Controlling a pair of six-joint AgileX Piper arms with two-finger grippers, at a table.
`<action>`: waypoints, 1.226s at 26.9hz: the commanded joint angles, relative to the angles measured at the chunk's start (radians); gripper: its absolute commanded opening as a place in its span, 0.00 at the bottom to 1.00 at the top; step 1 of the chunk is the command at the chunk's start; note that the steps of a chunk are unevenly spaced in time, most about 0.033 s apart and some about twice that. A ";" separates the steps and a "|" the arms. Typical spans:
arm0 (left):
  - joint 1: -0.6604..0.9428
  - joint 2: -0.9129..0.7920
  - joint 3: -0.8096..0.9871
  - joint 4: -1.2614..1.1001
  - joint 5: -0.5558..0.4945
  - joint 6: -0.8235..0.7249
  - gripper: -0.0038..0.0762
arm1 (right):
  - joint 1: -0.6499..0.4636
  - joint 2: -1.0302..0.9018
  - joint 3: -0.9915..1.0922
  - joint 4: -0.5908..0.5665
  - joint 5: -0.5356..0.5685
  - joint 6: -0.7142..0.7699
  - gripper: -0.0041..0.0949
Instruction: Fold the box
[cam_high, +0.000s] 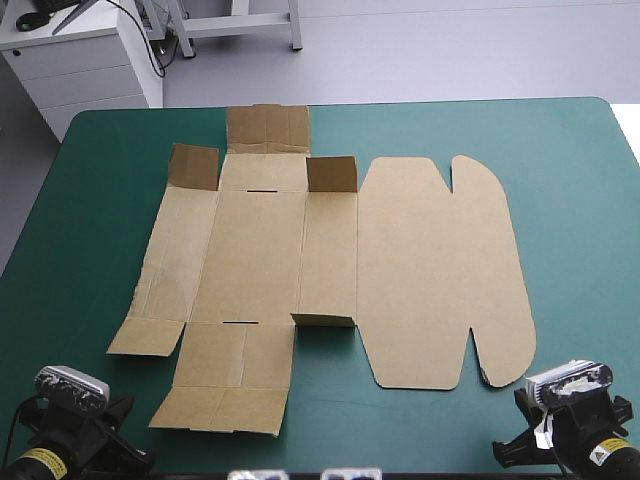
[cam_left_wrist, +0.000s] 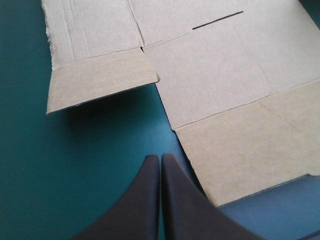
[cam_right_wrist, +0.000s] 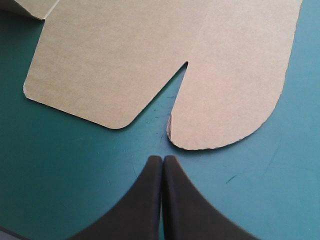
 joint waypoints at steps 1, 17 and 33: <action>-0.007 0.015 -0.024 -0.007 -0.060 -0.008 0.04 | 0.004 0.012 -0.025 0.019 -0.051 -0.003 0.02; -0.007 0.021 -0.024 0.002 -0.058 -0.046 0.04 | 0.004 0.012 -0.025 0.019 -0.051 -0.003 0.02; -0.007 0.608 -0.465 0.000 -0.090 0.011 0.04 | 0.004 0.012 -0.025 0.019 -0.051 0.001 0.02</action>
